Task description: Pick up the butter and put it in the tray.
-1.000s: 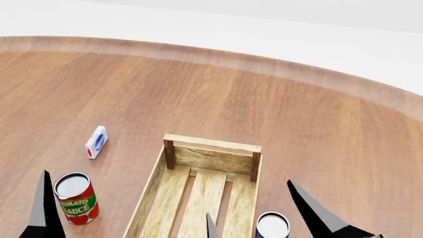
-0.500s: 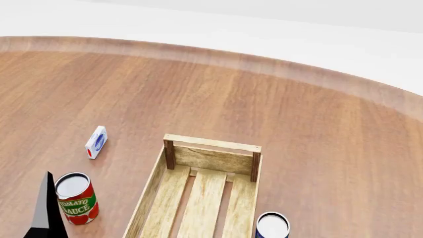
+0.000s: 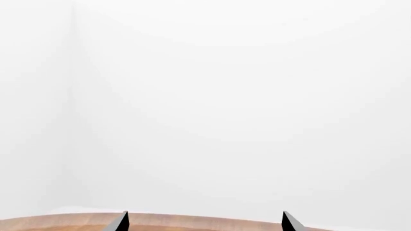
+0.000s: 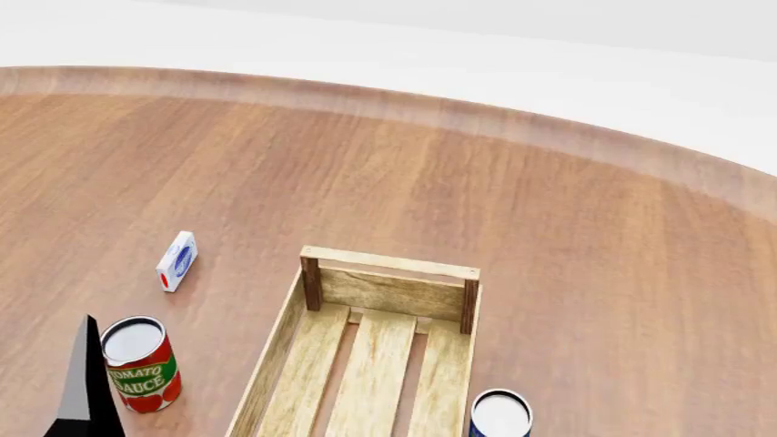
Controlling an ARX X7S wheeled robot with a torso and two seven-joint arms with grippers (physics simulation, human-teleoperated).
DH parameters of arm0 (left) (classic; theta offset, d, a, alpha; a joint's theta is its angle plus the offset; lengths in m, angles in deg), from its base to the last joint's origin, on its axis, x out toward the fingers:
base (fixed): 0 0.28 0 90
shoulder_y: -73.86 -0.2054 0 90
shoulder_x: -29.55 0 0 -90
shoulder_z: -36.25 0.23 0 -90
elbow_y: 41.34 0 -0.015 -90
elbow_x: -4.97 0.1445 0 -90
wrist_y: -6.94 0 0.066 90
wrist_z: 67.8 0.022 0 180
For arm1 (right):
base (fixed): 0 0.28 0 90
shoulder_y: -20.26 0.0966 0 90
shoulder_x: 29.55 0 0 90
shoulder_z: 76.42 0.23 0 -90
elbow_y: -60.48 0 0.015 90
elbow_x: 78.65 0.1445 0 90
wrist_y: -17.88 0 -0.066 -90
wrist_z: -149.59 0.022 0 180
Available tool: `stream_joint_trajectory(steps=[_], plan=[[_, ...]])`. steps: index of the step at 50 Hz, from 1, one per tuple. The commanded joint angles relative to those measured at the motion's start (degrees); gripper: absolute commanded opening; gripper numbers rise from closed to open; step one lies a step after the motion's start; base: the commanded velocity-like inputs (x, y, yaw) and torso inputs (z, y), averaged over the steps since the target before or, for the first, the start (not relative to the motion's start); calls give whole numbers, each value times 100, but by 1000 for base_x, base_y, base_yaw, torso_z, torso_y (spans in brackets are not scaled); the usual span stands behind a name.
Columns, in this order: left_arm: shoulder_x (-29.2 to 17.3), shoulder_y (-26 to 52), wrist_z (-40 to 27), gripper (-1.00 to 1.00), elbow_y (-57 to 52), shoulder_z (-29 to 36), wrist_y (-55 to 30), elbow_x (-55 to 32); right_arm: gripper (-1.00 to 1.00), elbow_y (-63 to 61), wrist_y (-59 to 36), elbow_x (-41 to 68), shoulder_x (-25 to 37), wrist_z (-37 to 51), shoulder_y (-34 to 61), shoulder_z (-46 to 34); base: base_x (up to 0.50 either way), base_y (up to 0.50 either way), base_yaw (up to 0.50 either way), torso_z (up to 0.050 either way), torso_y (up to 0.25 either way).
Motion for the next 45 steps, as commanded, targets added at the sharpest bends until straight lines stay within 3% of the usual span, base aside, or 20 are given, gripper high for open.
stream_joint_trajectory(steps=[1,18,31,45], plan=[[-30,5,-37,100,6,25,15,-7,100,-68,-567,-101,267,-24,308,-239,0,0,0,0,0],[-73,102,-120,100,-157,94,-248,-69,100,-203,-772,369,996,256,430,-581,0,0,0,0,0],[-79,61,-117,100,63,116,10,-44,100,-156,-1259,573,1307,366,1084,-1137,0,0,0,0,0],[-117,34,-143,100,101,134,82,-50,100,253,-1539,530,1246,286,1935,-1926,0,0,0,0,0]])
